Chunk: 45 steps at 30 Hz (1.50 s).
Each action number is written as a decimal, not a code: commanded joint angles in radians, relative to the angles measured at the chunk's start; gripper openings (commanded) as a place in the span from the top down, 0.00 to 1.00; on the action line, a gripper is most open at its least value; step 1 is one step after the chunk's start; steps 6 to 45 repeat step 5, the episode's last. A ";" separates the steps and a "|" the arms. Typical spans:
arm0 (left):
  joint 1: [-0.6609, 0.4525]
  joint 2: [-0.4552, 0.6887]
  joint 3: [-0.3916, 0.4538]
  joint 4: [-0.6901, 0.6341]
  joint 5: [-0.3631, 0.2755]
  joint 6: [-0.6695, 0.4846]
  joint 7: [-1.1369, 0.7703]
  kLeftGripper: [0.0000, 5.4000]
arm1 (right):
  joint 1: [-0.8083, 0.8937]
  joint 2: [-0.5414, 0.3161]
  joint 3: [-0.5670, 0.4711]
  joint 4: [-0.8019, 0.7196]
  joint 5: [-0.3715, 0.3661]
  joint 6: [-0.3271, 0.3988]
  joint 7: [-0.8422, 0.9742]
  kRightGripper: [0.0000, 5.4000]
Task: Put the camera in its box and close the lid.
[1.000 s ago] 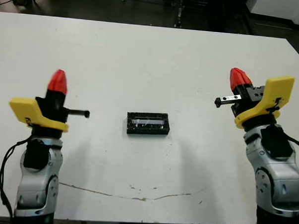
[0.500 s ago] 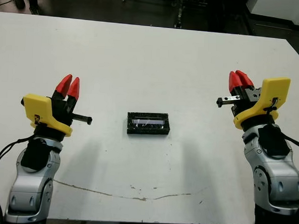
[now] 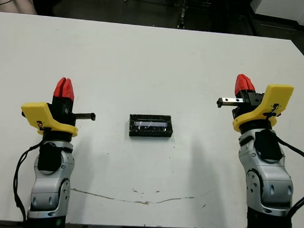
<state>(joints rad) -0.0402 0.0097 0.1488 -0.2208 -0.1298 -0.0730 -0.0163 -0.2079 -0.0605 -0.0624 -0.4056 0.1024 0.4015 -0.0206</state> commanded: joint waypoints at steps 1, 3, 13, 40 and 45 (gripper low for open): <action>-0.009 0.020 0.000 -0.010 0.010 0.026 0.003 1.00 | 0.016 -0.002 0.009 -0.003 -0.014 0.016 -0.003 1.00; -0.010 0.022 -0.002 -0.019 0.011 0.038 0.005 1.00 | 0.016 0.001 0.013 -0.002 -0.014 0.017 -0.004 1.00; -0.009 0.025 -0.004 -0.026 0.017 0.044 0.007 1.00 | 0.017 0.005 0.016 -0.005 -0.013 0.016 -0.005 1.00; -0.009 0.025 -0.004 -0.026 0.017 0.044 0.007 1.00 | 0.017 0.005 0.016 -0.005 -0.013 0.016 -0.005 1.00; -0.009 0.025 -0.004 -0.026 0.017 0.044 0.007 1.00 | 0.017 0.005 0.016 -0.005 -0.013 0.016 -0.005 1.00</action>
